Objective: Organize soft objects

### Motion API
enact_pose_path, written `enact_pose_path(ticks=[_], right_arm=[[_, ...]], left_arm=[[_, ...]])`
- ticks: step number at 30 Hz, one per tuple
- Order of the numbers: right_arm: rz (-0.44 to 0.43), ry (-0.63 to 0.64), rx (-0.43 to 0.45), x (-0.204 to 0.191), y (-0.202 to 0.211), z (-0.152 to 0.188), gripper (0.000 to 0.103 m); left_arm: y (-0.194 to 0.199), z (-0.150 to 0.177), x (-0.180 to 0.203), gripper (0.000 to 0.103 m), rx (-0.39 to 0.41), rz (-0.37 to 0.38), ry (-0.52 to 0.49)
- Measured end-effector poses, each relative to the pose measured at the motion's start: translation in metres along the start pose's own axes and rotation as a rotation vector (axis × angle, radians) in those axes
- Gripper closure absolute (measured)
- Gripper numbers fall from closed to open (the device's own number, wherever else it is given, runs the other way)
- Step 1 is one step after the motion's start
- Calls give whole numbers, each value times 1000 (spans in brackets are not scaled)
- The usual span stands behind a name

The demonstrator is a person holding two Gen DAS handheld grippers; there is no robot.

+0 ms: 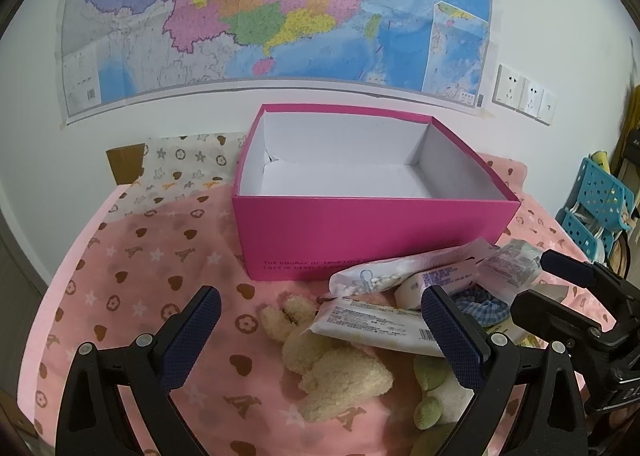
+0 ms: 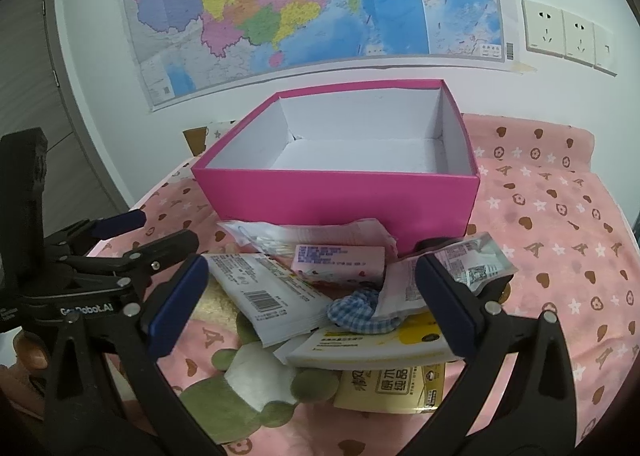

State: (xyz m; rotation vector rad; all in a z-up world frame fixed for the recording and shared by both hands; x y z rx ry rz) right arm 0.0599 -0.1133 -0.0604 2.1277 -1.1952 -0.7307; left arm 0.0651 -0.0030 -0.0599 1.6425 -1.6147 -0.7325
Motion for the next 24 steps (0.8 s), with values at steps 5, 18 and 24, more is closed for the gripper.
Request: enact_pose_path(ticks=[5, 18, 24], right_arm=[[-19, 12, -20, -3, -5, 1, 0], [-79, 105, -127, -18, -27, 19, 20], [-54, 193, -193, -28, -41, 34, 37]], left_arm=[[-6, 4, -9, 1, -20, 0, 0], [-32, 20, -20, 8, -110, 73, -49], [-43, 19, -12, 20, -136, 140, -74]])
Point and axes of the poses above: each gripper's, at about its wrist camera, not at the fingertips, and y roughly against the way its jaws point, x to its right, z to its underside, the point moved 8 cm from there along -y, roughly the way its jaws point, and after that the axes turned 15 degrees about -x, right-handed, at the moved point
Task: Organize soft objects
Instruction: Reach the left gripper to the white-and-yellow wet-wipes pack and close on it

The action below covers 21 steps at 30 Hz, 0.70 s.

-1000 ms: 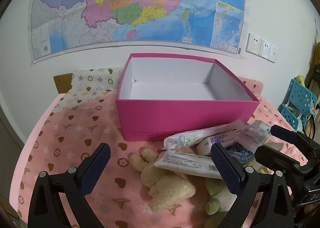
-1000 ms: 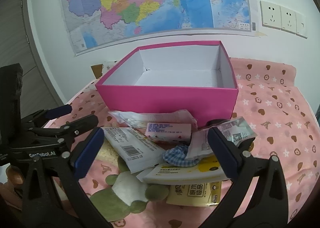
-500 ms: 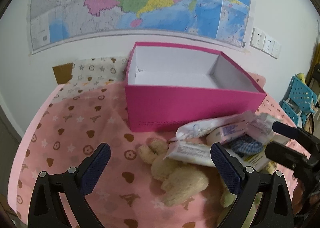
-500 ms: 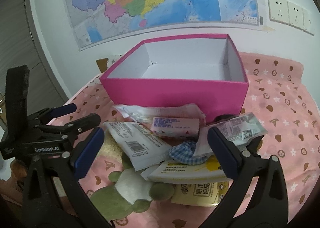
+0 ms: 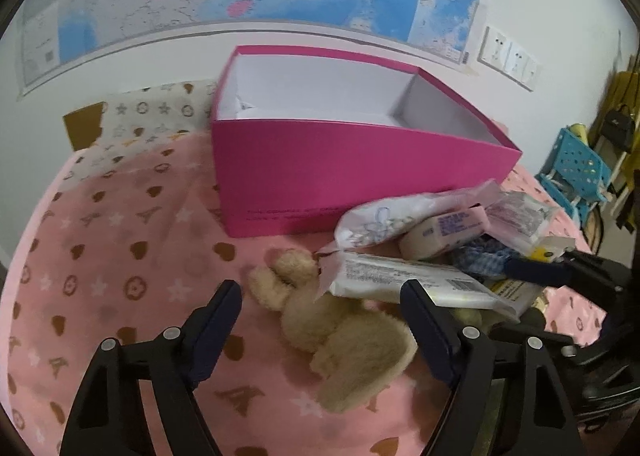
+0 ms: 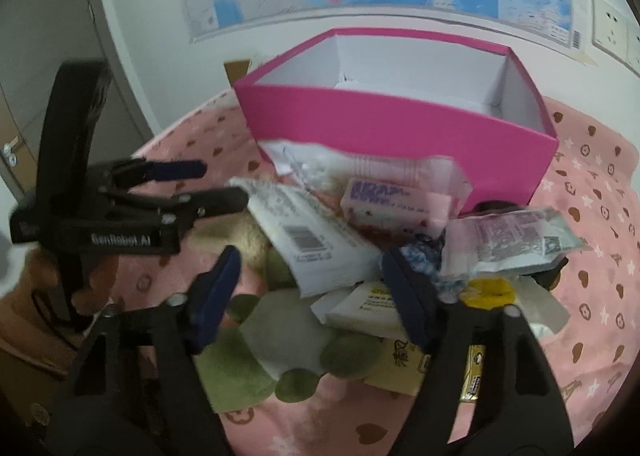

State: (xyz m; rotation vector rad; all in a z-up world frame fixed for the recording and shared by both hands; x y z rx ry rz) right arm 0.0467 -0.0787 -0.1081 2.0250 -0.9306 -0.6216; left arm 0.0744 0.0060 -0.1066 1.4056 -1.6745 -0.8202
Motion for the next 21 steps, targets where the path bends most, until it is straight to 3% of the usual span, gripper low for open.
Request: enact_pose_path(ticks=[5, 7, 16, 21], right_arm=[[43, 29, -23, 3, -8, 1, 55], [20, 33, -13, 5, -6, 0, 72], [-15, -21, 27, 21, 2, -11, 79], [-33, -47, 38, 26, 4, -18, 79]], left_arm=[[-2, -2, 6, 20, 1, 19, -30], [-3, -3, 6, 20, -5, 34, -37], [-10, -9, 16, 21, -2, 45, -119], [-17, -20, 22, 53, 4, 54, -159]])
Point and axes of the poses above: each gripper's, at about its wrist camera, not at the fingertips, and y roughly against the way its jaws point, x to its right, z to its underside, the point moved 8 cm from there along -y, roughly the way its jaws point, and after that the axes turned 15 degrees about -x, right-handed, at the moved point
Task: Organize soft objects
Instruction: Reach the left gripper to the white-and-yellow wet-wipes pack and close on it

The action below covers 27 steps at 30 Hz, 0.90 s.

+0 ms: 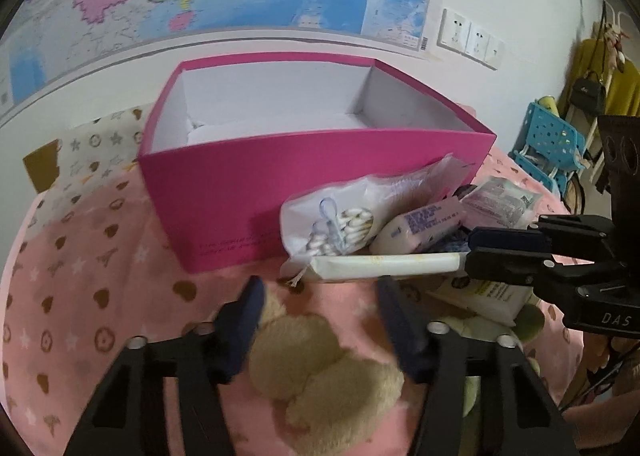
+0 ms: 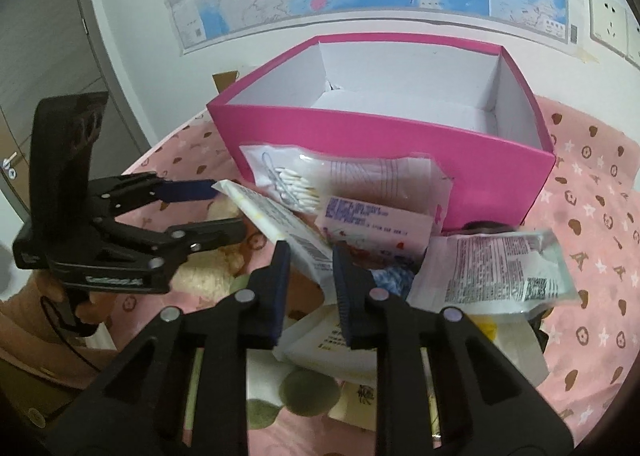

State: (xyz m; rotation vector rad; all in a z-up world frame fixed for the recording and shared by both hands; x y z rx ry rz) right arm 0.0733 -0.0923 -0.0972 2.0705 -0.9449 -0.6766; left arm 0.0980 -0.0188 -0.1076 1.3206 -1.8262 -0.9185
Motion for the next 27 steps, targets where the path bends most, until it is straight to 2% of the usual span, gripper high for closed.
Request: enact_pose_path(ticks=[5, 7, 12, 14, 16, 18, 20, 23, 27], right_arm=[[-6, -37, 2, 6, 0, 1, 78], [-12, -33, 5, 5, 2, 4, 68], [33, -6, -19, 4, -6, 8, 67], [42, -3, -8, 5, -7, 7, 72], [51, -11, -3, 10, -8, 4, 88], [50, -28, 8, 15, -6, 2, 94], [27, -48, 42, 20, 1, 1, 96], [29, -42, 59, 19, 8, 0, 96], [33, -42, 31, 16, 2, 0, 92]], left_arm=[[-7, -8, 2, 68, 1, -15, -41], [-7, -9, 3, 68, 5, -23, -53], [-7, -14, 2, 68, 14, -21, -59], [-8, -15, 3, 67, 12, -15, -69], [-9, -17, 3, 66, 11, -10, -72], [-10, -18, 1, 64, 8, 6, -63], [-10, -18, -2, 63, 8, 17, -48], [-12, -17, -4, 55, 0, 43, -34], [-16, -17, 0, 55, -13, 44, -50]])
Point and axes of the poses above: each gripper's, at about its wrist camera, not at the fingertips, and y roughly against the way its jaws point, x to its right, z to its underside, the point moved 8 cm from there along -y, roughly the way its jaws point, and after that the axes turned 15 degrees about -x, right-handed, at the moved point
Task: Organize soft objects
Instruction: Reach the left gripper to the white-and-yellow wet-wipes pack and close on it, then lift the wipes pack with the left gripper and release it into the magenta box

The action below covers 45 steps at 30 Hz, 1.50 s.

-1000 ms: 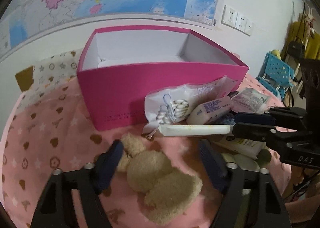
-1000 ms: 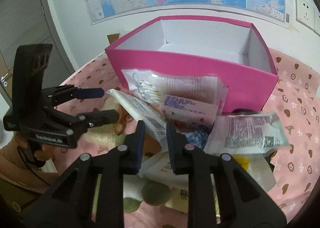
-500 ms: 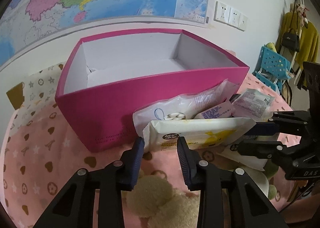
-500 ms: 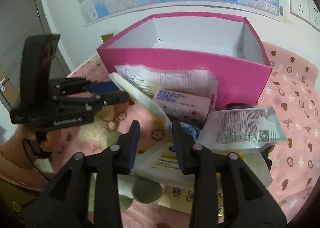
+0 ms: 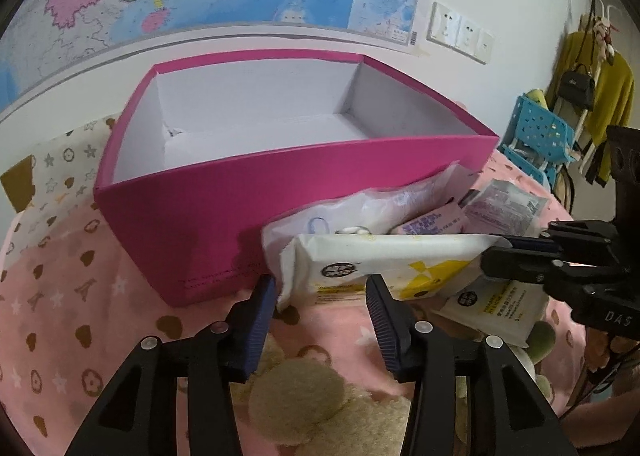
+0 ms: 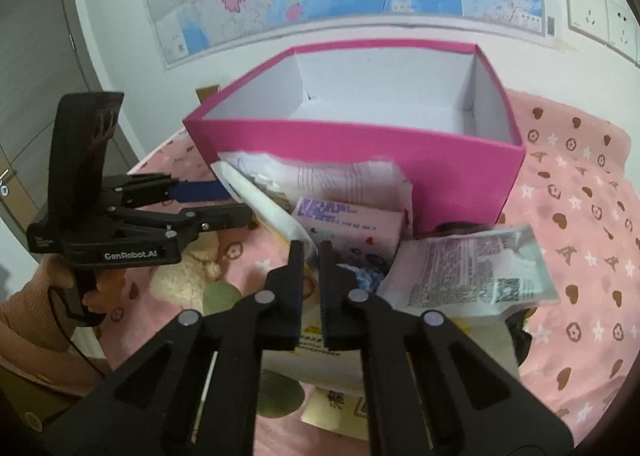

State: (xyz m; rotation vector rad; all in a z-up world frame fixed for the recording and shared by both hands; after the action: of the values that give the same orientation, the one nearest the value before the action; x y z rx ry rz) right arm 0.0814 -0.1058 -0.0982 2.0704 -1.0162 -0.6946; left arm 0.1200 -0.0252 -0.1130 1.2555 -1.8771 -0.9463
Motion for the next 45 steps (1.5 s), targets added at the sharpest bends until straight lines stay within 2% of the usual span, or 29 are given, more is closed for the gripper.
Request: enact_pose_path(ticks=[9, 12, 18, 24, 29, 32, 34, 38, 45], right_arm=[[10, 6, -8, -1, -10, -2, 90], [4, 10, 3, -3, -4, -2, 91], [-15, 39, 47, -13, 23, -10, 92], [-61, 69, 109, -24, 59, -33, 92], [-97, 88, 159, -28, 72, -69, 92], [-134, 77, 165, -23, 68, -93, 92], [-124, 75, 162, -19, 60, -106, 92], [-163, 45, 124, -10, 36, -127, 92], [-171, -9, 10, 7, -12, -137, 90]], left_arm=[[5, 0, 7, 58, 12, 22, -23], [15, 2, 15, 58, 35, -3, -42], [47, 0, 22, 58, 99, 9, -41], [97, -15, 24, 58, 200, -32, -60], [115, -43, 9, 58, 232, -60, -47], [112, -61, -2, 58, 222, -86, -31], [105, -71, -12, 58, 198, -86, 1], [90, -83, -30, 58, 164, -106, 40], [54, -76, -52, 58, 52, -118, 100]])
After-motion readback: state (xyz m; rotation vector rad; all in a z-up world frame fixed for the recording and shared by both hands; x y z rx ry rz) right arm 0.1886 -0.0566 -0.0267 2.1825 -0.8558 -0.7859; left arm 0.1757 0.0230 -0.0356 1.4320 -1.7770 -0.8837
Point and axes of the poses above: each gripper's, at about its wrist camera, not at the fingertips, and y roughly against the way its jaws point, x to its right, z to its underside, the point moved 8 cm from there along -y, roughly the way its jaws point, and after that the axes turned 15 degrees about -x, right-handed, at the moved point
